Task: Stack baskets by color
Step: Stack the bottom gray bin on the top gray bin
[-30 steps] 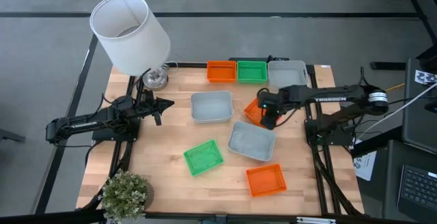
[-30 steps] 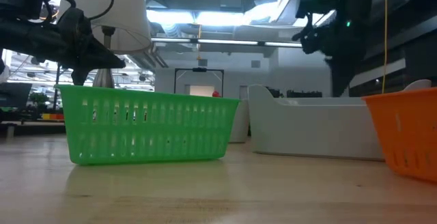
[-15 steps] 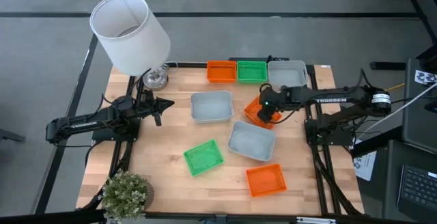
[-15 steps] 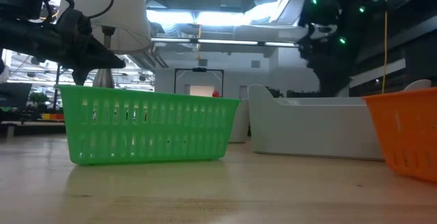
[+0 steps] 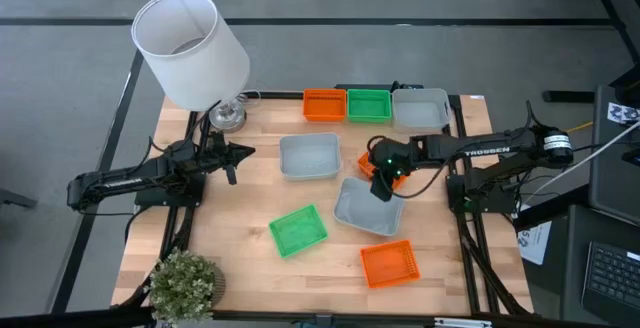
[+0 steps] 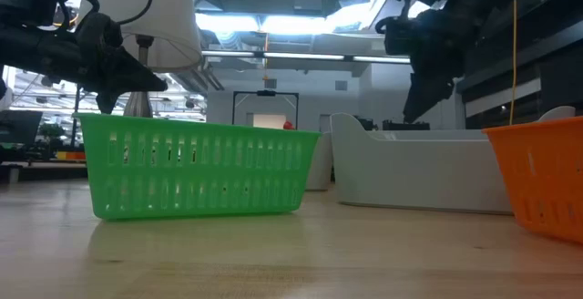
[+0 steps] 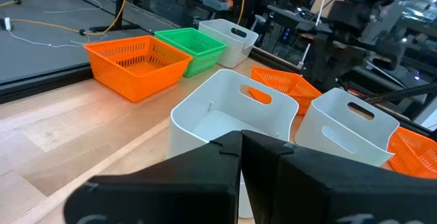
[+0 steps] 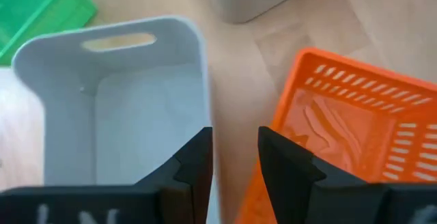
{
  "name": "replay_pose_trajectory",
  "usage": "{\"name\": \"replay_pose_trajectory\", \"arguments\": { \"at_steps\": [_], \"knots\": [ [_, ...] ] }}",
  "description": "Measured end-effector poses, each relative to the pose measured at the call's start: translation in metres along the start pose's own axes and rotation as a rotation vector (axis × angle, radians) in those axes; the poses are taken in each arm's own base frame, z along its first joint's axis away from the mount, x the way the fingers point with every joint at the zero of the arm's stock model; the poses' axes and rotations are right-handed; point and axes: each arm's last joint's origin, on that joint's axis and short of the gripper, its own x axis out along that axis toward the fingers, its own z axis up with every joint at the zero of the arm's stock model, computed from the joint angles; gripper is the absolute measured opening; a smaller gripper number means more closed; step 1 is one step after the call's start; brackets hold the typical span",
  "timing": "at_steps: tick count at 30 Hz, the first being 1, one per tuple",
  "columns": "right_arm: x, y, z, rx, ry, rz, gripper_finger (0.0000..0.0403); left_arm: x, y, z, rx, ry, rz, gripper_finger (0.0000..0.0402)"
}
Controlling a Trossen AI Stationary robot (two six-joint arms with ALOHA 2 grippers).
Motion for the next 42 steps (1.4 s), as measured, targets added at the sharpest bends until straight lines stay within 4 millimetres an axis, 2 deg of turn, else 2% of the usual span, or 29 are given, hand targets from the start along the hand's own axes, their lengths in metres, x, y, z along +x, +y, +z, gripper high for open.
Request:
{"name": "replay_pose_trajectory", "arguments": {
  "at_steps": [9, 21, 25, 29, 33, 37, 42],
  "knots": [
    [0.004, 0.015, -0.01, -0.015, 0.053, -0.006, 0.0116, 0.0, 0.0, 0.0, 0.0, 0.001, 0.0, 0.0],
    [0.029, 0.02, -0.015, -0.034, 0.137, -0.035, 0.0112, 0.0, 0.0, 0.0, 0.01, 0.003, 0.001, 0.0],
    [0.029, 0.024, -0.014, -0.044, 0.114, -0.017, 0.0079, 0.0, 0.0, 0.0, 0.026, 0.003, 0.001, 0.0],
    [0.03, 0.026, -0.016, -0.046, 0.13, -0.008, 0.0015, 0.0, 0.0, 0.0, 0.026, 0.003, 0.001, 0.0],
    [0.03, 0.027, -0.017, -0.049, 0.133, -0.008, 0.0004, 0.0, 0.0, 0.0, 0.025, 0.003, 0.001, 0.0],
    [0.021, 0.032, -0.009, -0.084, 0.106, 0.004, 0.0003, 0.0, 0.0, 0.0, 0.025, 0.003, 0.001, 0.0],
    [-0.011, 0.042, 0.018, -0.127, 0.091, -0.014, 0.0002, 0.0, 0.0, 0.0, 0.026, 0.004, 0.001, 0.0]
  ]
}}
